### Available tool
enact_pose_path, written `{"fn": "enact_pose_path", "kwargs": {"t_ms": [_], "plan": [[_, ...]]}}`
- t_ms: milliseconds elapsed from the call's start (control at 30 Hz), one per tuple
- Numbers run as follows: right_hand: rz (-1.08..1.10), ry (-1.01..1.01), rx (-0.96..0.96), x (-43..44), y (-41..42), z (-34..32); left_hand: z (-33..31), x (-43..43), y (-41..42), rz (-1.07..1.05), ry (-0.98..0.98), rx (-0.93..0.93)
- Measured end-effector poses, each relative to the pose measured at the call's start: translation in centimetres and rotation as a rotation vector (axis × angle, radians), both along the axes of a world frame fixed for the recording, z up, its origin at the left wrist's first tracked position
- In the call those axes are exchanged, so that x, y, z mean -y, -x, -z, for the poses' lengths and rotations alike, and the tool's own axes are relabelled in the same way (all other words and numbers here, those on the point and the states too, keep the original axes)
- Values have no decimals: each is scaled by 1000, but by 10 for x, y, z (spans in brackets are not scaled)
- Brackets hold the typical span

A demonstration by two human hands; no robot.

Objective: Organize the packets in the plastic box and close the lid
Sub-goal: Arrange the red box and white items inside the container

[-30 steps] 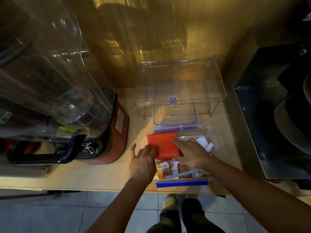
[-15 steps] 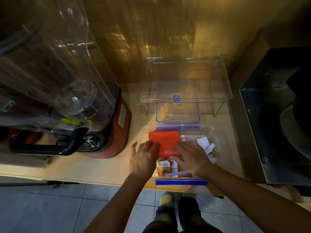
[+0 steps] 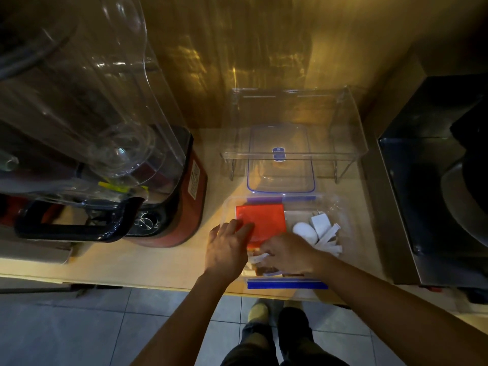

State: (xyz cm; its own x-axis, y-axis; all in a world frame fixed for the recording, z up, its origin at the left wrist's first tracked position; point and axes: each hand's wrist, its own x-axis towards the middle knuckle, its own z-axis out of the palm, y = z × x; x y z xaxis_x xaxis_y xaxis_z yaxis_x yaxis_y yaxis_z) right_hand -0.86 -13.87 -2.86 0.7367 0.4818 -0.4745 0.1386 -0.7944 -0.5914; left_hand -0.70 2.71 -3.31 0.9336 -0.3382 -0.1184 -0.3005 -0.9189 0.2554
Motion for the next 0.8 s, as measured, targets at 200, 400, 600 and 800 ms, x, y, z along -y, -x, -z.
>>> {"fn": "enact_pose_path", "kwargs": {"t_ms": [200, 400, 600, 800], "plan": [[137, 102, 136, 48, -28, -32, 3, -2, 0, 11, -44, -9], [474, 295, 304, 74, -33, -29, 2, 2, 3, 3, -47, 30], [65, 234, 141, 71, -10, -26, 4, 3, 2, -24, -26, 8], [-68, 209, 73, 55, 5, -9, 3, 4, 2, -48, -7, -3]]}}
